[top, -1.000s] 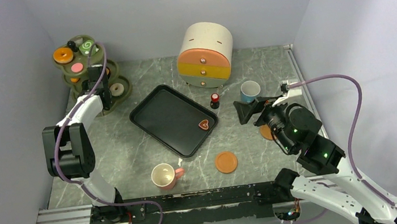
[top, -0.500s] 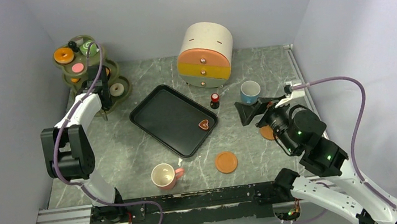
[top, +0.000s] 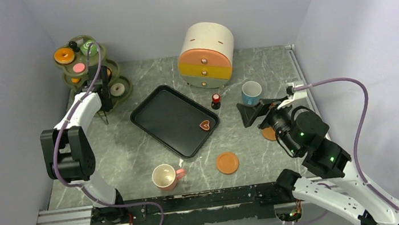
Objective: Serve the afternoon tea
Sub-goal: Place the desert on the desert table.
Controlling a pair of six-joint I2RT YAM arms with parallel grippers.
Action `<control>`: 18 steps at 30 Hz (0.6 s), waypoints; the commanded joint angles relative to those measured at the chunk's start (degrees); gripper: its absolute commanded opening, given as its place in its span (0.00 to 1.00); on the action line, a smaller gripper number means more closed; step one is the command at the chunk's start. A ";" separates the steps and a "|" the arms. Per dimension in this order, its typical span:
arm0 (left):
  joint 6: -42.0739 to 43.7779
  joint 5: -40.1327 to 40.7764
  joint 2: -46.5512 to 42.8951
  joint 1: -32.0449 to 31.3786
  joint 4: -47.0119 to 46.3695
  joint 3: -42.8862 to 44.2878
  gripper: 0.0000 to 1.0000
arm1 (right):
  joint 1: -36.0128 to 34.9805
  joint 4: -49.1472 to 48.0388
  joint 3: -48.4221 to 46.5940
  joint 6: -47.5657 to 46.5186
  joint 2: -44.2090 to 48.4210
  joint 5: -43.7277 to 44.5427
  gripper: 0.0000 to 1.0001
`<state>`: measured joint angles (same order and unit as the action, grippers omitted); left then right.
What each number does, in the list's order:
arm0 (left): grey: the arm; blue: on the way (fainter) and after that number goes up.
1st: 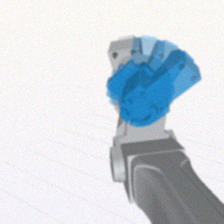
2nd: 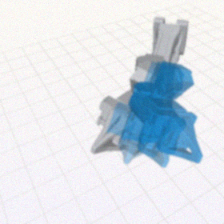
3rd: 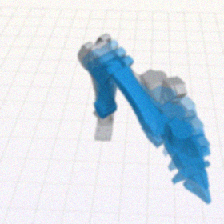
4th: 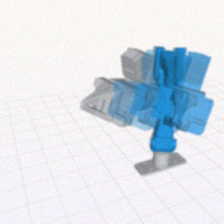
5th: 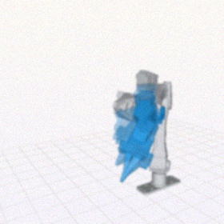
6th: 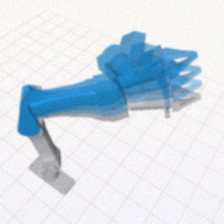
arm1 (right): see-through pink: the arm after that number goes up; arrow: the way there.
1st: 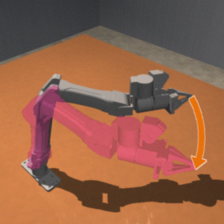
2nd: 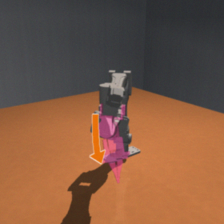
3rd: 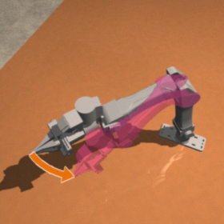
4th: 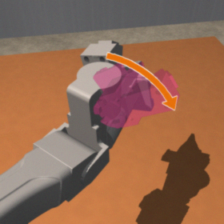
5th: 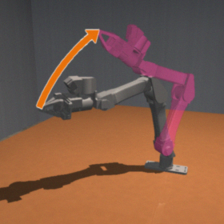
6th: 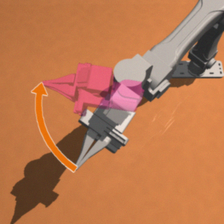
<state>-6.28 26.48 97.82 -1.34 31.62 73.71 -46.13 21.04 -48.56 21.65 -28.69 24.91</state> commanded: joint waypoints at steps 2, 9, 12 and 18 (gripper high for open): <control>-1.91 0.14 -2.01 -0.37 3.68 2.28 0.45 | 0.26 0.38 -1.08 0.34 1.16 0.20 0.96; -3.28 -0.37 -3.39 -0.41 4.37 0.62 0.43 | 0.25 -0.05 -0.52 0.94 1.21 -0.37 0.96; -3.65 -0.47 -5.06 -0.37 5.17 0.18 0.42 | 0.25 -0.03 -0.82 0.86 0.70 -0.69 0.96; -5.42 -3.03 -9.44 -0.36 8.08 0.77 0.42 | 0.26 -0.29 -0.83 0.67 0.51 -1.00 0.96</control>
<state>-9.67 25.96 92.75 -1.61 36.97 73.95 -46.13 21.28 -48.56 22.11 -28.34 24.53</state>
